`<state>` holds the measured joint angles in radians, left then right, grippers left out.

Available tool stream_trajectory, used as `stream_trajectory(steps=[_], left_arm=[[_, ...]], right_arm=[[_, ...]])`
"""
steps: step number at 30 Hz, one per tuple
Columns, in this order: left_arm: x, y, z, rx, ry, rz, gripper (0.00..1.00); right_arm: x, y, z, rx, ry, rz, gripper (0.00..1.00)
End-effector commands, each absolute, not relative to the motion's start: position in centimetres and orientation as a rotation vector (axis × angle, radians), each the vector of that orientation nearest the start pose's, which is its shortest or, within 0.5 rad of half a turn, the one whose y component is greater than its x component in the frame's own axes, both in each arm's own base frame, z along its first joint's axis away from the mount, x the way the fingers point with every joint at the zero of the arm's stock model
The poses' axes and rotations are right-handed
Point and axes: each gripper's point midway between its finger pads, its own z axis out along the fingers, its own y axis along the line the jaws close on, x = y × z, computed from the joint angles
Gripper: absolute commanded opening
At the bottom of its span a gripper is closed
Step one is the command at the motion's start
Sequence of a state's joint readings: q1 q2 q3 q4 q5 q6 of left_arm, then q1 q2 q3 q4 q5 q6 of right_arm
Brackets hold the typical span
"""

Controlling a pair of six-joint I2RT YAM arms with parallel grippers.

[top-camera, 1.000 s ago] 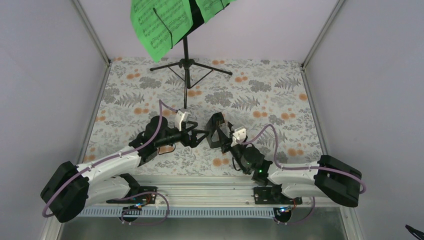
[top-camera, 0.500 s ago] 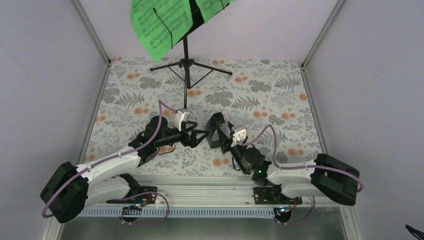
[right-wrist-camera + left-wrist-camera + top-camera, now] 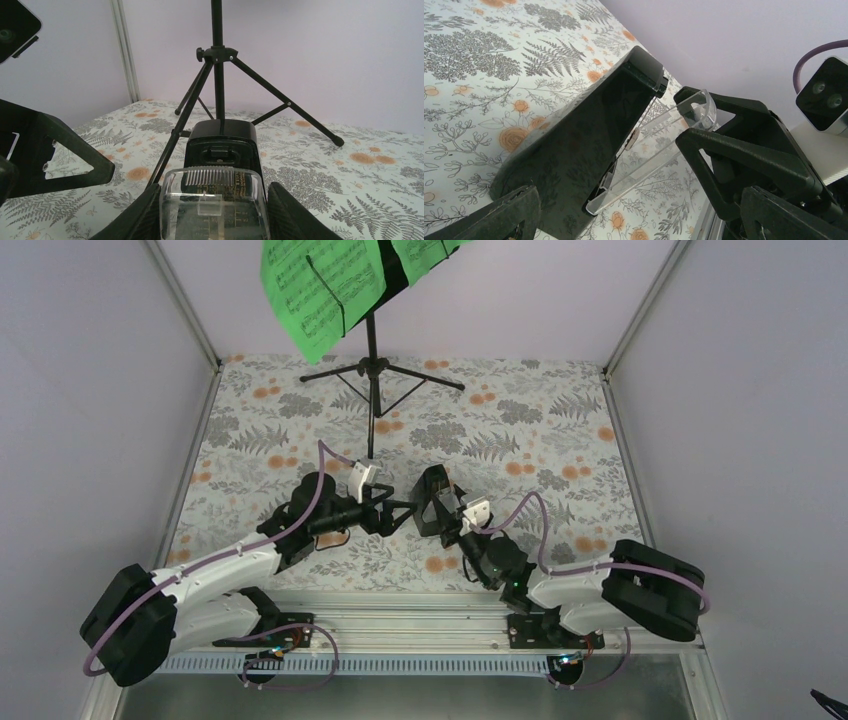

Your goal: Pack up the instrument practice props

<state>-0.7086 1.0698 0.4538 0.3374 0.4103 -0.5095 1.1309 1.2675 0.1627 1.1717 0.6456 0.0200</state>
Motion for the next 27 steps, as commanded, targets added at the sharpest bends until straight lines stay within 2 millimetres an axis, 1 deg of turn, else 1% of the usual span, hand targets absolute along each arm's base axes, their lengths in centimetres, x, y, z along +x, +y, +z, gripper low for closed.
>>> stream_trajectory(steps=[1,14,18,20,25,27], left_arm=[[22.4,-27.7,20.2,0.508,1.909,-1.177,1.00],[22.2,-27.3,20.1,0.498,1.910,-1.168,1.00],[22.2,-27.3,20.0,0.500,1.915,-1.165,0.99],[22.2,-27.3,20.0,0.501,1.915,-1.164,0.99],[22.2,-27.2,20.0,0.501,1.916,-1.161,1.00],[22.1,-27.2,20.0,0.500,1.916,-1.160,1.00]], right_arm=[[23.0,23.3,19.0,-0.261,1.481,0.439,0.27],[23.2,23.5,17.2,-0.279,1.529,0.413,0.27],[23.4,23.5,16.6,-0.279,1.552,0.403,0.33],[23.4,23.5,16.5,-0.274,1.558,0.402,0.38],[23.6,23.7,16.6,-0.274,1.571,0.398,0.48],[23.6,23.7,16.8,-0.271,1.574,0.398,0.54]])
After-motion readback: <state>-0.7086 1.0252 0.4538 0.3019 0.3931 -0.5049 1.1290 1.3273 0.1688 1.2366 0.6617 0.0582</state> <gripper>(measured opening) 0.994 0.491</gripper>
